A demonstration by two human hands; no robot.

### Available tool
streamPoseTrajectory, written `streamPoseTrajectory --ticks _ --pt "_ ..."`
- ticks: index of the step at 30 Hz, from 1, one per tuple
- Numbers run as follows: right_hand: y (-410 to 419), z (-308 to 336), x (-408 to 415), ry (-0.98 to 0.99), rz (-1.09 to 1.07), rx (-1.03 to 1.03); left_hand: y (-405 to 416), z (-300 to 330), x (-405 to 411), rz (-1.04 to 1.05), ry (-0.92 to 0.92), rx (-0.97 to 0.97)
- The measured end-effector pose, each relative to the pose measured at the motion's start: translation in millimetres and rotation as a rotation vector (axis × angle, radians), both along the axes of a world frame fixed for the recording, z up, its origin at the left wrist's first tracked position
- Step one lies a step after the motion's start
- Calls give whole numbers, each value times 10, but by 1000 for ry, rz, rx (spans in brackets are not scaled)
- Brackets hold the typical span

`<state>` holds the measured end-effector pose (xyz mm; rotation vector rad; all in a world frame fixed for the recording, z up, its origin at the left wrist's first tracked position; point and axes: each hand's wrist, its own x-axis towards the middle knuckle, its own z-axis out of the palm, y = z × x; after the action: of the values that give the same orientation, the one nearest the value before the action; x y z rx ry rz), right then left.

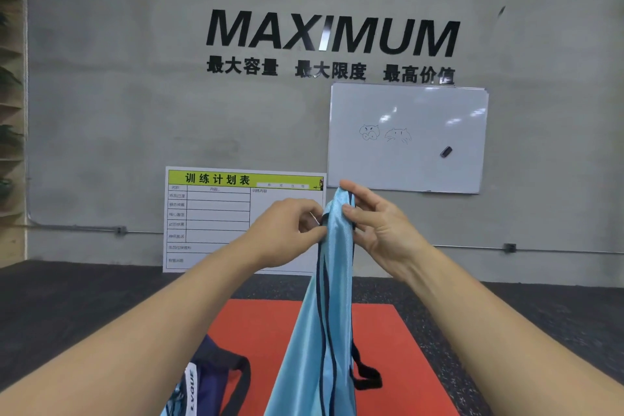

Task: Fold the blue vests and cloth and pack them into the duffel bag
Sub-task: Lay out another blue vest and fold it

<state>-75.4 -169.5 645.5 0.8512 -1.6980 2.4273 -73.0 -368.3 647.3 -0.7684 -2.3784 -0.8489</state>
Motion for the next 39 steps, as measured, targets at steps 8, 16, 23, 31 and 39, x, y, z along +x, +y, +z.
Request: streamPoseTrajectory --ticks 8,16,23,31,39 --pt "124 -19 136 -81 51 185 -90 46 -75 269 203 57" --pt "197 -76 303 -57 171 316 -123 112 -44 325 228 89" --pt "140 26 360 77 23 504 -121 143 44 318 159 64" --pt "114 186 312 63 -137 250 131 86 351 -137 -452 552" --pt "190 130 289 7 -49 284 92 112 335 -321 -406 552"
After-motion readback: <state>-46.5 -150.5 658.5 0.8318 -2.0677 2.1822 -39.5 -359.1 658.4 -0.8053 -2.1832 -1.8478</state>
